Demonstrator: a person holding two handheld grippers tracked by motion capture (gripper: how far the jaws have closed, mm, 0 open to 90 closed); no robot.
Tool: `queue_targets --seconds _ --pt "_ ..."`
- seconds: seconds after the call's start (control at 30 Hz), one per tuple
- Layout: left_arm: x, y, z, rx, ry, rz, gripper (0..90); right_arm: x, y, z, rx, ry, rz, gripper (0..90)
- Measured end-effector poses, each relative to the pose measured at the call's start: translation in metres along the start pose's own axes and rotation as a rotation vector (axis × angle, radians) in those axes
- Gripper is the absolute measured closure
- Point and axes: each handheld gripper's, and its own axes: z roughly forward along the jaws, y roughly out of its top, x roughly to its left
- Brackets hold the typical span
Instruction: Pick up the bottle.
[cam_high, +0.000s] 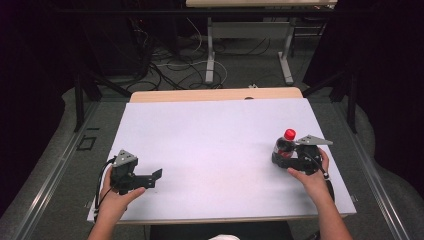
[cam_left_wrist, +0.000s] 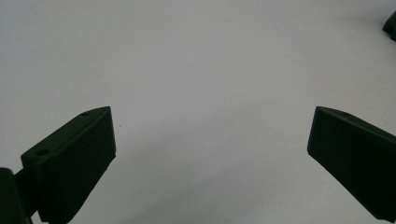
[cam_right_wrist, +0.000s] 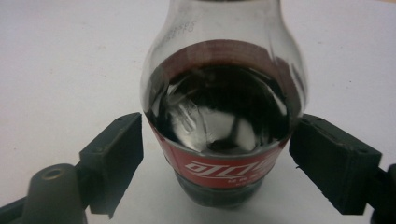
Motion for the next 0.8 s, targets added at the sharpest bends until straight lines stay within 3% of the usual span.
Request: queue_targets --seconds 0.07,0.1,0.33,0.8 --pt "0.0 -0.001 0.0 0.005 0.005 0.008 1.2 -0.001 -0.001 0.002 -0.017 -0.008 -0.008 19.3" --pt "0.001 -0.001 0.001 0.007 0.007 0.01 1.2 -0.002 -0.001 0.004 -0.006 0.014 0.001 20.7" --pt "0.001 -0.002 0.001 -0.002 0.012 0.005 1.2 -0.002 -0.001 0.011 -0.004 -0.007 -0.018 27.3" --pt "0.001 -0.003 0.003 0.014 0.014 0.001 2.0 0.0 -0.003 0.01 -0.024 -0.007 -0.027 29.3"
